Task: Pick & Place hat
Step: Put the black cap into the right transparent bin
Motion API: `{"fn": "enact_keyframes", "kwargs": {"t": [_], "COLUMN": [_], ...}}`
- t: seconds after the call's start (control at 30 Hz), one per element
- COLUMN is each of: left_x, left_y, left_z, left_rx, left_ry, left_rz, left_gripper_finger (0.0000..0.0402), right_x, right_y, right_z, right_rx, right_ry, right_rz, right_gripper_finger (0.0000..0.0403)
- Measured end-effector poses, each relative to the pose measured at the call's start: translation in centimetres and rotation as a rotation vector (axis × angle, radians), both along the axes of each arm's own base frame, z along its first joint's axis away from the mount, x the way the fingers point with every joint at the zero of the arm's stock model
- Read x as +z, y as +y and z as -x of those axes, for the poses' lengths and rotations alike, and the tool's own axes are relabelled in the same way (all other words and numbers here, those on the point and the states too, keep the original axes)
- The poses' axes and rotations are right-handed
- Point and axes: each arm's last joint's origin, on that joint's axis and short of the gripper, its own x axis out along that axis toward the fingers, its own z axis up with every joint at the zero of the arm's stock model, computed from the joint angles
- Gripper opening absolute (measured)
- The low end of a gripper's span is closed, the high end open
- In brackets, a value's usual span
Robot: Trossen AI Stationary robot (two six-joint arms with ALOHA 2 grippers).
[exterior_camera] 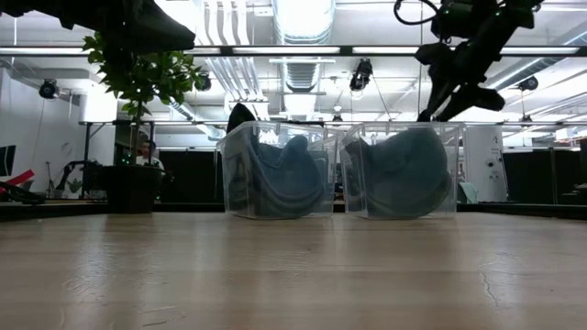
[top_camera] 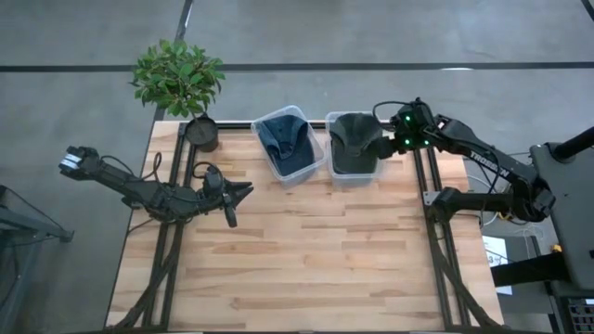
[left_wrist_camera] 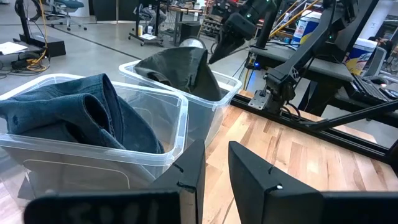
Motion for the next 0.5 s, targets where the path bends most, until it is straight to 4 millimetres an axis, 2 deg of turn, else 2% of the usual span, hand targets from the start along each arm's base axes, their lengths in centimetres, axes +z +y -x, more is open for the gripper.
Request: {"fn": "enact_keyframes", "kwargs": {"t": [0.23,0.5], "left_x": [0.0,0.0], "left_y": [0.0,0.0], "left_z": [0.0,0.0], "left_rx": [0.000,0.000], "left_ry": [0.000,0.000], "left_rz": [-0.001,0.000], "left_gripper_finger": [0.0064,0.0064], "right_x": [1.0,2.2], "right_y": [1.2,0.9], "right_z": [1.3,0.8], "right_rx": [-0.004,-0.019], "right_ry": [-0.017,-0.049], "right_rz": [0.021,0.227], "right_gripper_finger": [0.0127,0.0078]}}
